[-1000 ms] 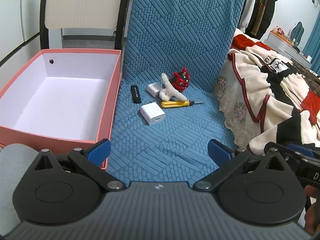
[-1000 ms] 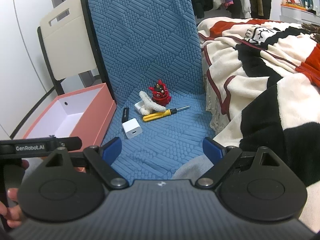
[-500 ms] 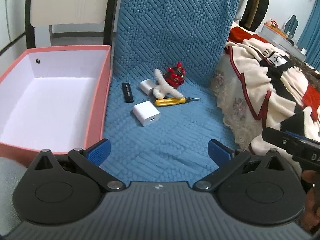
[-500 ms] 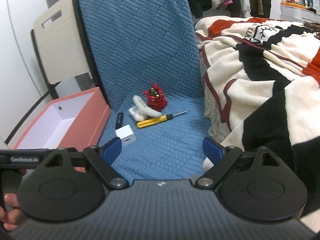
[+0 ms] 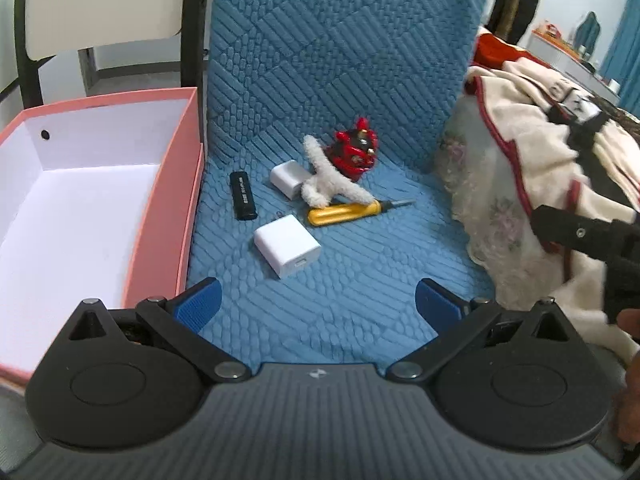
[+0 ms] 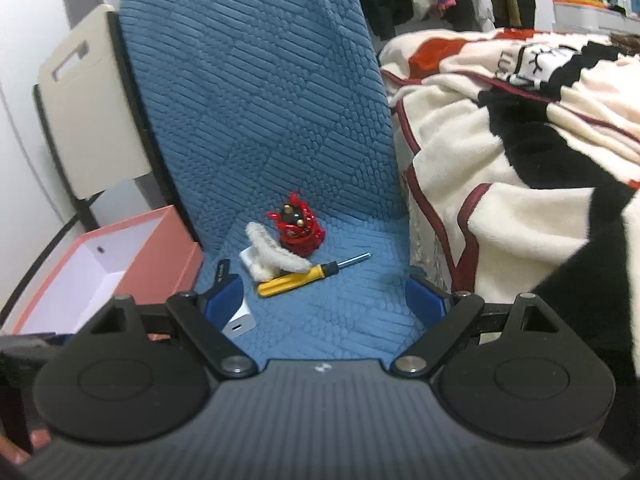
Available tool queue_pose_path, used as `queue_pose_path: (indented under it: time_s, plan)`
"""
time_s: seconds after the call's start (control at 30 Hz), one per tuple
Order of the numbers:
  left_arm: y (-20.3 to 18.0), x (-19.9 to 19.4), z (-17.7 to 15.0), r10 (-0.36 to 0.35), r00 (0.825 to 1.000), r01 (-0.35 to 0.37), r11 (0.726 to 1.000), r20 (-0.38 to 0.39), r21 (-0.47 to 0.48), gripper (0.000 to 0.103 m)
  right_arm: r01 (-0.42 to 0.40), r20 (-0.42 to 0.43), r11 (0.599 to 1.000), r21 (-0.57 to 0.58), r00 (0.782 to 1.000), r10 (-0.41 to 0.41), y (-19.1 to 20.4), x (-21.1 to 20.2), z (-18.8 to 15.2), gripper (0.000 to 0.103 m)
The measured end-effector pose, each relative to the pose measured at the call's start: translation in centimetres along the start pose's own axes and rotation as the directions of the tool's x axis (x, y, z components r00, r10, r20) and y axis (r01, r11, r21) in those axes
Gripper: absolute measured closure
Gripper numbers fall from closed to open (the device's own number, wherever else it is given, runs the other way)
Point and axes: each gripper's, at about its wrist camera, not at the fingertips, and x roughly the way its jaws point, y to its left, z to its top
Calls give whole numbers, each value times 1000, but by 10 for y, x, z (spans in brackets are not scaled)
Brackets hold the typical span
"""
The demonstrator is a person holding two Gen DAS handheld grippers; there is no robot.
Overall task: Organize rigid objects
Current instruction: 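Close the right gripper around the red devil figurine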
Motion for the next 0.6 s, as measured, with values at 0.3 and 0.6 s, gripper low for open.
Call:
queue_pose_path:
  time_s: [0.3,0.6]
  plan:
    - [0,48,4,47,999,-47,999,-8,10,0,-3,-20,1000,1,1000,3,7,51,15,14]
    - [10,80,6,82,997,-82,997,-13,-6,0,-86,-13,996,-14,996,86,9,101,19,14]
